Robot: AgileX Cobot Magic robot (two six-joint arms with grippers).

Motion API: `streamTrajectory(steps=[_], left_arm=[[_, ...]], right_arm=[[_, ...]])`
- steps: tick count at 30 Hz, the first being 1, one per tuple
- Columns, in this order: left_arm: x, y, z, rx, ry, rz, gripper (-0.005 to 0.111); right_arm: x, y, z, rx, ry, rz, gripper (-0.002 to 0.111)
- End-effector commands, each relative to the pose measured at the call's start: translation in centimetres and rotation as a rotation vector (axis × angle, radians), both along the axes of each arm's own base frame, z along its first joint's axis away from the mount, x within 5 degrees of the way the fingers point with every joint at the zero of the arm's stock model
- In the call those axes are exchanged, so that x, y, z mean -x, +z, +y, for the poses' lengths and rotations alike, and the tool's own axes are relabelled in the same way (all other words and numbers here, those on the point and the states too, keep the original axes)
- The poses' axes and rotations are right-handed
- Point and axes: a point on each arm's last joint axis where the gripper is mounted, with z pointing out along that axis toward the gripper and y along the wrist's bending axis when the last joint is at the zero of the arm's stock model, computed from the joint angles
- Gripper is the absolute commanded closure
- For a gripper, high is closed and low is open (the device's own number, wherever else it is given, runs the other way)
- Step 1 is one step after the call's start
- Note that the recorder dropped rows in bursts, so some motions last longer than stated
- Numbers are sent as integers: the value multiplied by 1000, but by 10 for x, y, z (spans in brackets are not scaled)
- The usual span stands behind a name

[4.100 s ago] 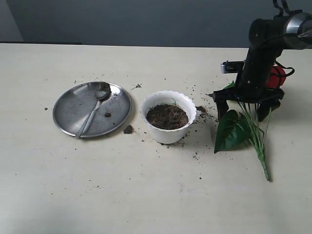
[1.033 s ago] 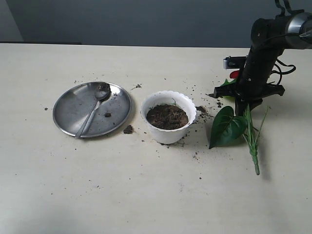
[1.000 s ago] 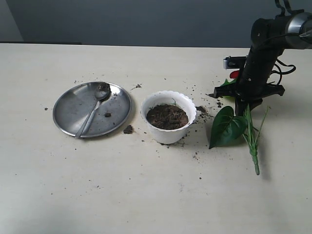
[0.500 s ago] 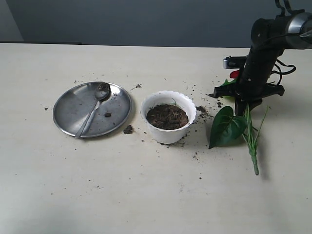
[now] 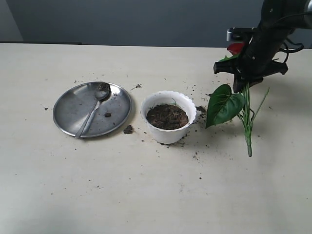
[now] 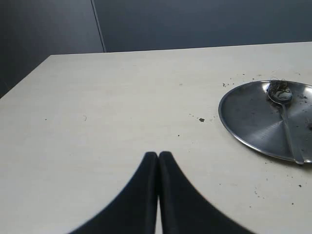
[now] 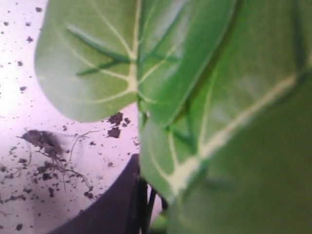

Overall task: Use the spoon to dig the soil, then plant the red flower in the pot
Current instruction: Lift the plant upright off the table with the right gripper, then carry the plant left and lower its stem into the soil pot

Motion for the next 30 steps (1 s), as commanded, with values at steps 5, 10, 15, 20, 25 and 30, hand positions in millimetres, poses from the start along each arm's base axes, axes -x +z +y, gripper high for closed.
streamTrajectory(steps=[5,10,15,20,25,30], left_arm=[[0,0,0,-2,0,-10,106],[0,0,0,-2,0,-10,106],[0,0,0,-2,0,-10,106],[0,0,0,-2,0,-10,106],[0,0,0,-2,0,-10,106],[0,0,0,-2,0,-10,106]], right_arm=[[29,30,-8,-73,-5,-204,109],[92,51,-27,-150,-4,-475,109],[156,71,-49,-192,-40,-672,109],[208,88,-57,-274,-46,-877,109],[244,103,-51,-322,107,-1046,109],[248,109,-45,-321,213,-1214,109]])
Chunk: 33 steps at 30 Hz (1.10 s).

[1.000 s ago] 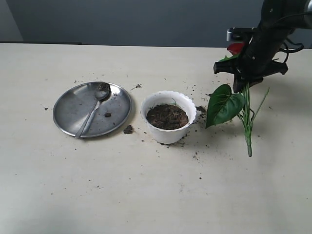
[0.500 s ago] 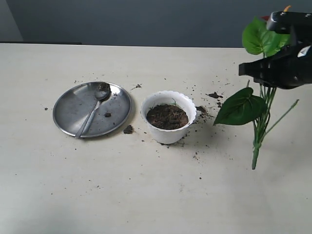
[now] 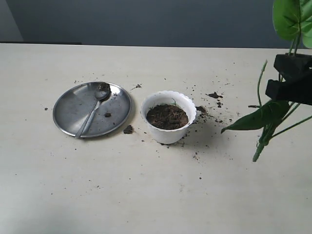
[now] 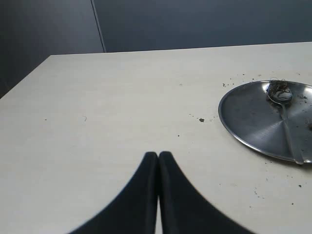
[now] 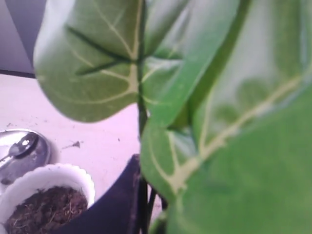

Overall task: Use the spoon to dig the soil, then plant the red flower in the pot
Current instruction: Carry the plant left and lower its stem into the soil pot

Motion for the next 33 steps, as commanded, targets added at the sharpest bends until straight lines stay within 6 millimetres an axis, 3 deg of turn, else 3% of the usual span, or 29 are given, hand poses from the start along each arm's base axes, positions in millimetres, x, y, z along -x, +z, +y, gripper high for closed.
streamTrajectory(steps=[1,5,10,15,22,27,33], left_arm=[[0,0,0,-2,0,-10,106],[0,0,0,-2,0,-10,106],[0,0,0,-2,0,-10,106],[0,0,0,-2,0,-8,106],[0,0,0,-2,0,-8,106],[0,0,0,-2,0,-8,106],[0,0,0,-2,0,-8,106]], right_arm=[[-1,5,5,25,41,-148,109],[-13,0,16,128,110,-262,109],[-31,3,31,51,143,-440,109],[-52,3,52,86,251,-443,109],[-83,19,77,18,334,-410,109],[-98,14,95,-14,444,-401,109],[-108,-5,102,-25,466,-353,109]])
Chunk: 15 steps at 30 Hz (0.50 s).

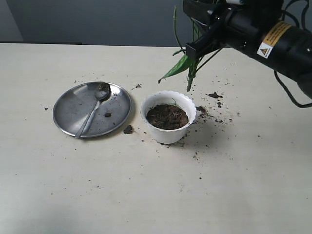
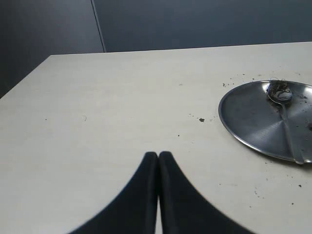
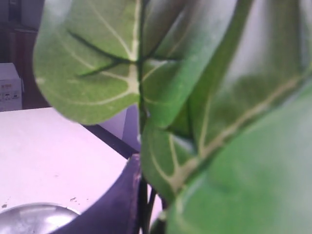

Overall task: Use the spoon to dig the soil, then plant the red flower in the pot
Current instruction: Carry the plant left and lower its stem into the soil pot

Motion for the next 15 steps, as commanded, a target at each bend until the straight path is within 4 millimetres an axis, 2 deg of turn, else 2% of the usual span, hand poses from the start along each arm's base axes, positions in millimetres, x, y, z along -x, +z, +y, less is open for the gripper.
streamTrajectory(steps=[1,9,15], left_arm=[[0,0,0,-2,0,-8,106],[0,0,0,-2,0,-8,106],[0,0,0,-2,0,-8,106]], right_arm=[[-4,-10,6,-10,49,2,109],[-4,-25,14,-8,146,10,109],[0,-27,17,-11,197,19,109]])
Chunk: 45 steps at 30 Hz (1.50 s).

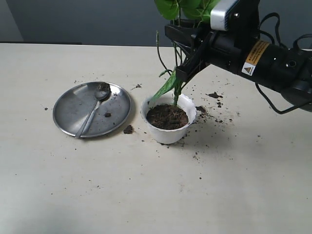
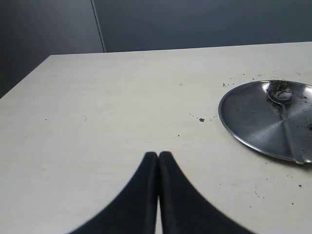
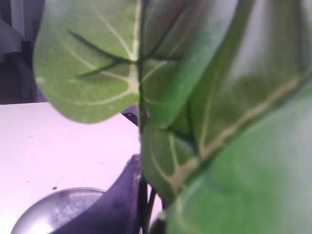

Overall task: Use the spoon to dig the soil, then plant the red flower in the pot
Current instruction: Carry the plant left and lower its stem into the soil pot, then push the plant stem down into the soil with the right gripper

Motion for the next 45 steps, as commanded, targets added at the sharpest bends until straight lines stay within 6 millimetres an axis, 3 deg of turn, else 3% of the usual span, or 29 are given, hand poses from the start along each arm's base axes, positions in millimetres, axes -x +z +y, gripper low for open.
streamTrajectory(steps=[1,8,17,25,45], left_arm=[[0,0,0,-2,0,-8,106],[0,0,0,-2,0,-8,106],[0,0,0,-2,0,-10,106],[0,0,0,-2,0,-10,106],[0,0,0,-2,0,-10,106]], right_arm=[[2,2,1,-11,37,-15,109],[2,1,2,-6,50,-18,109],[-2,-17,7,-19,76,19,109],[-10,-8,11,1,79,-18,109],[-12,-15,13,22,88,26,109]])
